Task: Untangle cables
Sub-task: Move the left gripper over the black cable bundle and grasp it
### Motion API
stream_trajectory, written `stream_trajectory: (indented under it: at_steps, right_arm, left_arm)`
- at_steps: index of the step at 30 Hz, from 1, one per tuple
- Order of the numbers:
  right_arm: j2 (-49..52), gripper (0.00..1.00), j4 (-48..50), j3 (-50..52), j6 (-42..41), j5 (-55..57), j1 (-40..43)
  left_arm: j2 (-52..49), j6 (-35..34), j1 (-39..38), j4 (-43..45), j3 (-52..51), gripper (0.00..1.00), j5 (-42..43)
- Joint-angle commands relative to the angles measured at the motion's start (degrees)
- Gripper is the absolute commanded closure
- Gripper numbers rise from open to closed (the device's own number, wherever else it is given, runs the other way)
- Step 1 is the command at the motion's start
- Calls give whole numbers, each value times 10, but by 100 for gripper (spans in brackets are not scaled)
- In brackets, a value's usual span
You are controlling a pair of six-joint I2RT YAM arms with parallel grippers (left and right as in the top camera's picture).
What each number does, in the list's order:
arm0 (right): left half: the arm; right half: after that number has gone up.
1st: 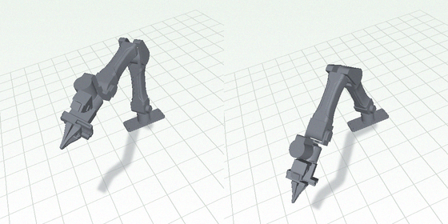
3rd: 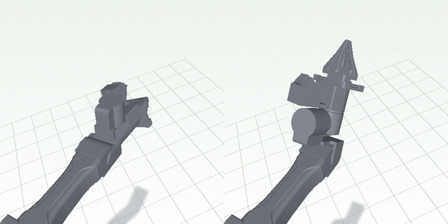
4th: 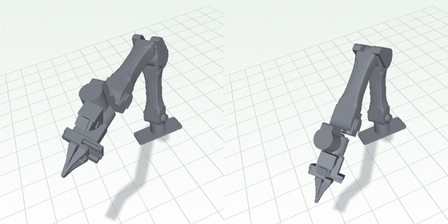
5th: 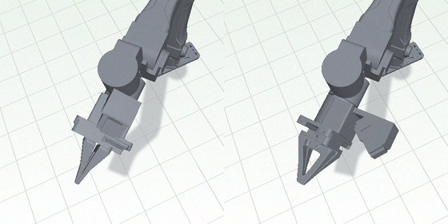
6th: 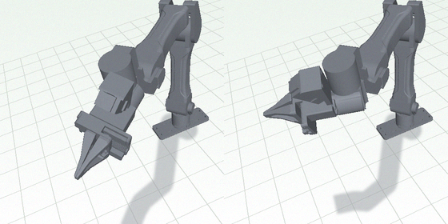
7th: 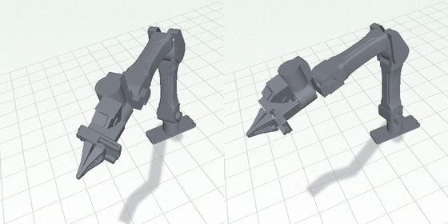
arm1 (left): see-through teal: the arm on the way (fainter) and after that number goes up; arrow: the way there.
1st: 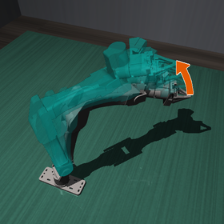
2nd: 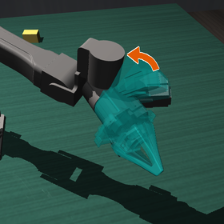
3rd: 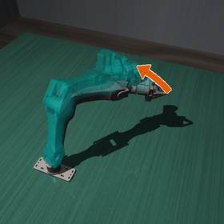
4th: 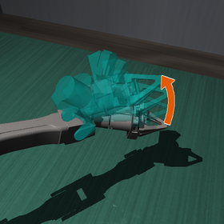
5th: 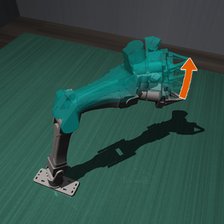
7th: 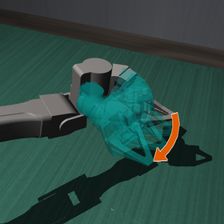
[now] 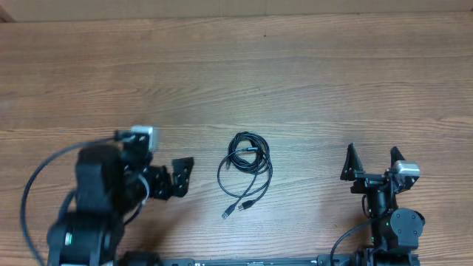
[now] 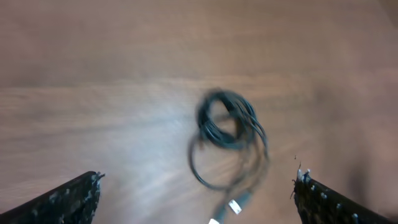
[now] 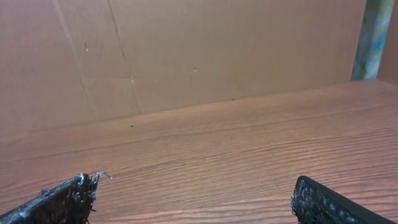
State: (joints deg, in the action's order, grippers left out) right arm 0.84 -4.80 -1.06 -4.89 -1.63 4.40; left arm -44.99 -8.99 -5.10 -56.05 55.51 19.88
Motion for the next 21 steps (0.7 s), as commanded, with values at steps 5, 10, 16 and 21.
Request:
stream_trajectory:
  at_steps: [5, 10, 16, 21]
  right_arm:
    - [-7, 0, 1, 6, 0, 0, 1]
    - [-7, 0, 1, 6, 1, 0, 1]
    - [-7, 0, 1, 6, 1, 0, 1]
    - [-7, 0, 1, 6, 1, 0, 1]
  left_arm:
    - [-172, -7, -74, 17, 38, 0, 141]
    - [-282, -12, -81, 105, 38, 1, 151]
    - [-382, -26, -102, 179, 38, 7, 50]
    - [-441, -61, -162, 215, 38, 8, -119]
